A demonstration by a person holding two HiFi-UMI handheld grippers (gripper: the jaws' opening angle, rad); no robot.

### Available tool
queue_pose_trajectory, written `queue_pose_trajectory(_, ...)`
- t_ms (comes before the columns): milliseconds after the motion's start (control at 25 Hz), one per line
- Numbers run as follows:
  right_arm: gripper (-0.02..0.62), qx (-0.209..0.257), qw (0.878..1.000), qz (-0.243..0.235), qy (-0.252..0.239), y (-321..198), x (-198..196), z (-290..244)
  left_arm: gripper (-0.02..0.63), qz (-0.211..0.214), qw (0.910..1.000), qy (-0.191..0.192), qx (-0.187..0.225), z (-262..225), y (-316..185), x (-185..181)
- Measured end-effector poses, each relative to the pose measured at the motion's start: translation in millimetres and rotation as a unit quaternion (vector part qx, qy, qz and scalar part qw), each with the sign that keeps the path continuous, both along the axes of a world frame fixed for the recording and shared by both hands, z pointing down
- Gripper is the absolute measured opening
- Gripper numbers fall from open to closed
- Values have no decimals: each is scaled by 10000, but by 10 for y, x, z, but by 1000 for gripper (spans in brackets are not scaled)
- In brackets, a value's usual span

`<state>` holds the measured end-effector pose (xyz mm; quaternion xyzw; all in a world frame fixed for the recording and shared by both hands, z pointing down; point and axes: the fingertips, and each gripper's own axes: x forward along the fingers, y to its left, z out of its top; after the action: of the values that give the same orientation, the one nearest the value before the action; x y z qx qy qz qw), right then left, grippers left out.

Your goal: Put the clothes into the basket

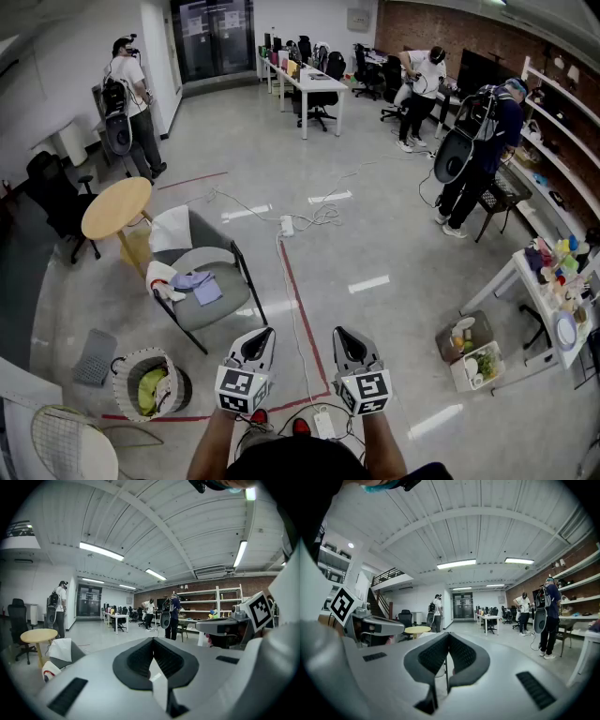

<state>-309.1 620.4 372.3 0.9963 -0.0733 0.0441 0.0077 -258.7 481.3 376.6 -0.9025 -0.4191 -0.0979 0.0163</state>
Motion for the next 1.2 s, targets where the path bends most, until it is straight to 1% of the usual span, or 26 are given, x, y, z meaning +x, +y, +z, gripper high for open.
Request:
queue_pose_trajectory(200, 28, 13, 10000, -55, 23, -24, 30, -17, 6, -40, 10000, 7, 13, 2, -37, 9)
queue_pose_trajectory(400, 28, 77, 9997, -216, 51, -85, 64, 9, 6, -210, 9998, 5, 42, 8, -121, 10)
queue_pose_trajectory(640, 28, 157, 9986, -498, 31, -207, 143, 47, 7, -525, 9986, -34, 87, 72, -281, -15)
queue_pose_trajectory(760, 28, 113, 9974, -707, 38, -279, 230, 73, 6, -713, 9974, -99, 67, 95, -352, 4)
queue_pose_trajectory(960, 28, 96, 9945, -1045, 12, -490, 481, 66, 6, -1000, 9948, -162, 105, 110, -523, 164)
queue_pose_trajectory(1200, 28, 109, 9901, -1397, -45, -795, 980, 138, 6, -1358, 9903, -232, 190, 213, -884, 598)
